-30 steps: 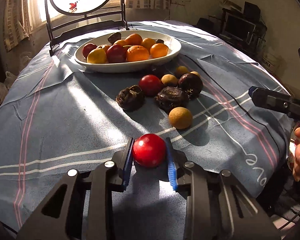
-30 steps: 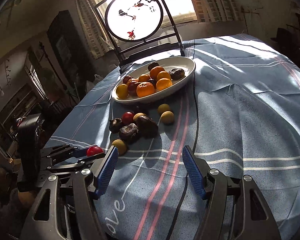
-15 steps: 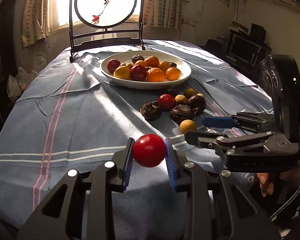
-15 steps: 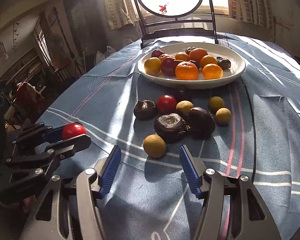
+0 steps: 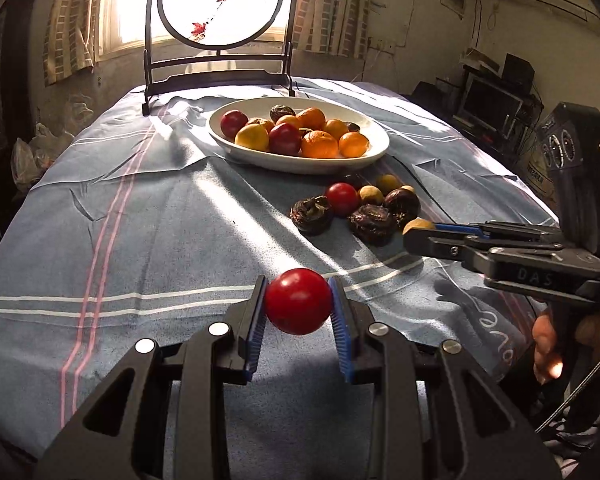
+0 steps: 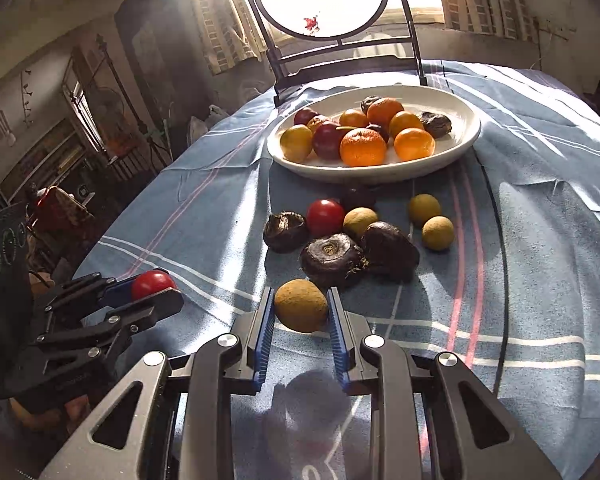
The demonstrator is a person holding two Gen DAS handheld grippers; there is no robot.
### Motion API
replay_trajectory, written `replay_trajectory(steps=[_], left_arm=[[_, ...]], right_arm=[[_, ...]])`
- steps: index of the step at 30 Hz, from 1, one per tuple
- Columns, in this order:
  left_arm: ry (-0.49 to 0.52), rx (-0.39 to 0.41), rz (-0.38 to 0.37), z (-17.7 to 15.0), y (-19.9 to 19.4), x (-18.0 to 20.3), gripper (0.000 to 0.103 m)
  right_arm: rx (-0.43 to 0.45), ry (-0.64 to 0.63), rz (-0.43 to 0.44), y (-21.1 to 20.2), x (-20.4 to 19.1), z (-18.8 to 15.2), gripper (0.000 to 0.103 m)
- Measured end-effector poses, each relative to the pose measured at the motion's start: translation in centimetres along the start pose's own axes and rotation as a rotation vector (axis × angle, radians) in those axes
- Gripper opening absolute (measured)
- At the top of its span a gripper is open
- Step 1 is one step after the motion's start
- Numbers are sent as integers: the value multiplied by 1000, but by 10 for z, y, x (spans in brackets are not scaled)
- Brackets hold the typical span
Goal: Organize fruits
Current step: 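Grasp a red apple with the left gripper while the right gripper grasps a yellow fruit, then set the red apple on the plate while the right gripper places the yellow fruit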
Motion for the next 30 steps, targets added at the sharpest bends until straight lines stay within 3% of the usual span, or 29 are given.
replay_trajectory(steps=[7,11,16,19,21,22,23,27,30], left_arm=[[27,37,-20,59,21,2,29],[42,49,-25,108,53,4,29],[32,15,20,148,118,-3,30],[8,-13,32,159,153,-10,30],[-21,-22,51,165,166,-17,39],[-36,-16,65,167,167,-21,50],[-52,0,73,169,164,-24,54],[-41,45,59,162,133,-23,59],[-21,38,28,137,104,-16,66]], right_arm=[[143,88,-32,-23,63,82,26],[124,121,-9,9,82,120,26],[76,114,-43,69,91,147,26],[54,114,-52,97,93,156,26],[52,93,-77,105,91,159,29],[70,80,-100,102,90,161,43],[94,70,-112,96,88,161,54],[104,46,-102,69,79,148,55],[107,42,-82,40,71,123,55]])
Point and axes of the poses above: each gripper's, at about its wrist camera, not at the fingertips, and y roughly the way its jaws point, x to its right, z to its top, the point moved 4 cm from there along y, roughly the way its jaws point, and after that the axes turned 7 degrees about x, right-handed, at the moved point
